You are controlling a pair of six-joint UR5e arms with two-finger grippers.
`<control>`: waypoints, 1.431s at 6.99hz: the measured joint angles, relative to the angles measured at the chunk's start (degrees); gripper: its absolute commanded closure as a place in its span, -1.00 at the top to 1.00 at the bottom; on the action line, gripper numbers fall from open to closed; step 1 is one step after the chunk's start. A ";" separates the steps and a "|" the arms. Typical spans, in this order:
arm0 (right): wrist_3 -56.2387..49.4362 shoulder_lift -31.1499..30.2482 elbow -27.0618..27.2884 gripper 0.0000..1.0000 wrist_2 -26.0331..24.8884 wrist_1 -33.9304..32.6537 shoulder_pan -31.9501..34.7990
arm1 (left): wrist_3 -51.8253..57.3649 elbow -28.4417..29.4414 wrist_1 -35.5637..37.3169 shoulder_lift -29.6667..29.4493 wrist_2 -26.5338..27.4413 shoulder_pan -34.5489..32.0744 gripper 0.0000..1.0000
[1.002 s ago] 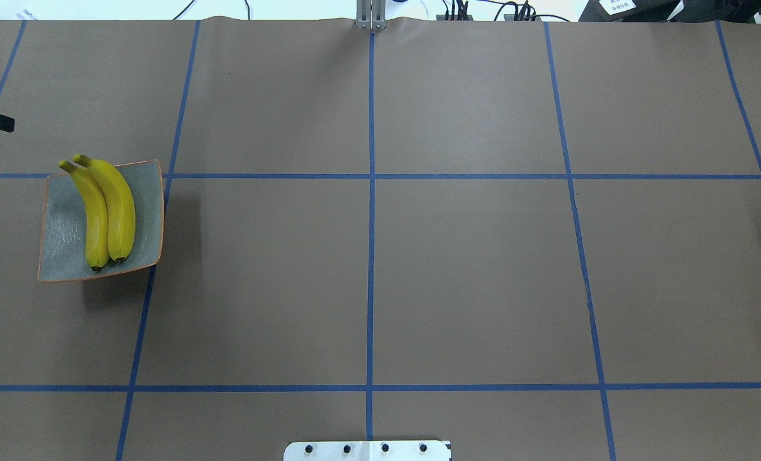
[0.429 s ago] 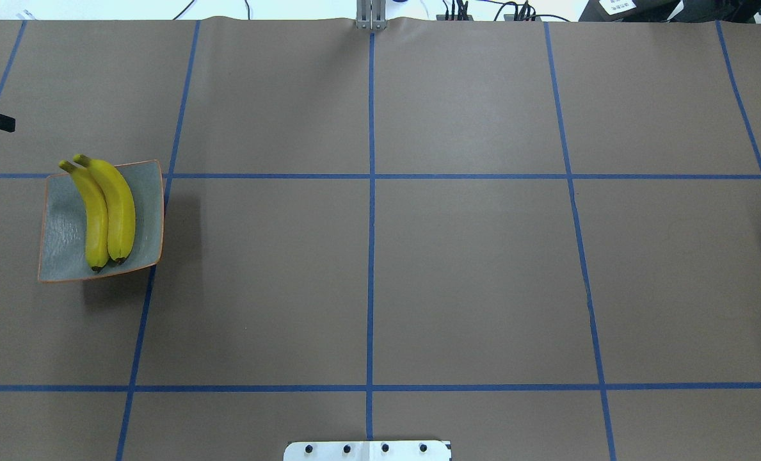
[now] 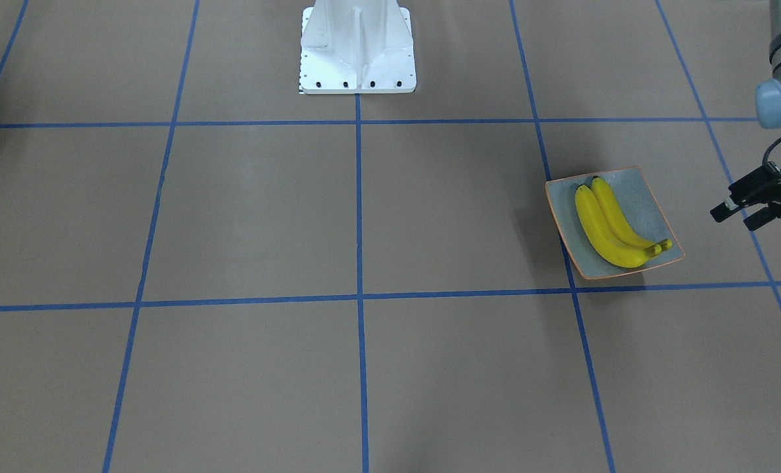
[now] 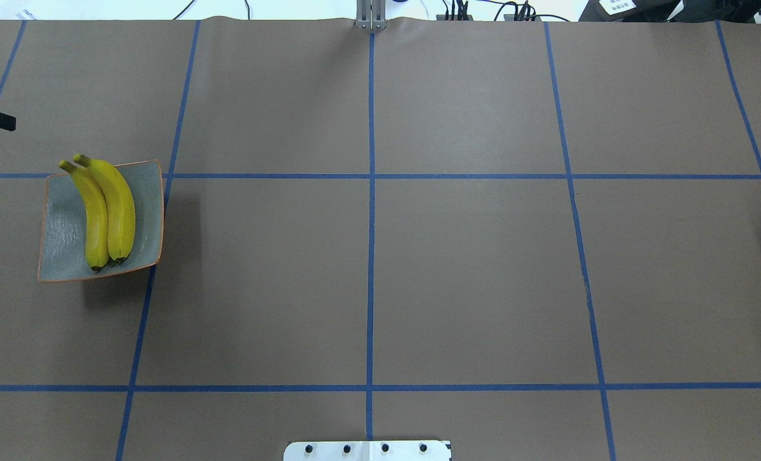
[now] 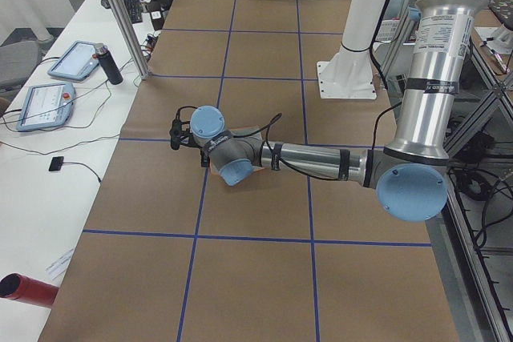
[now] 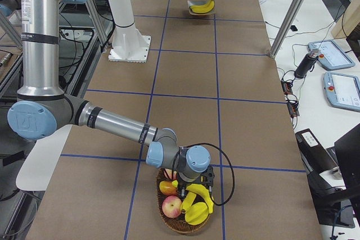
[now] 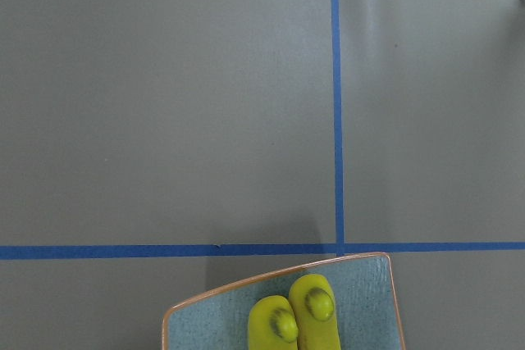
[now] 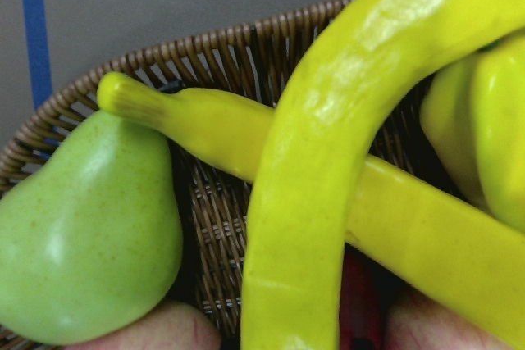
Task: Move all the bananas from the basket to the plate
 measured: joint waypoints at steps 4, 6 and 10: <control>-5.12 -1.06 3.92 -1.00 -1.41 -0.51 2.05 | -0.17 -0.34 0.02 0.03 0.00 0.00 1.00; -5.24 -1.18 12.72 -1.00 -2.22 -5.53 7.16 | -0.27 -0.15 0.04 0.09 0.00 0.17 1.00; 0.01 12.99 23.41 -1.00 -1.86 -16.73 -0.72 | -0.19 0.37 0.12 -0.49 0.04 1.99 1.00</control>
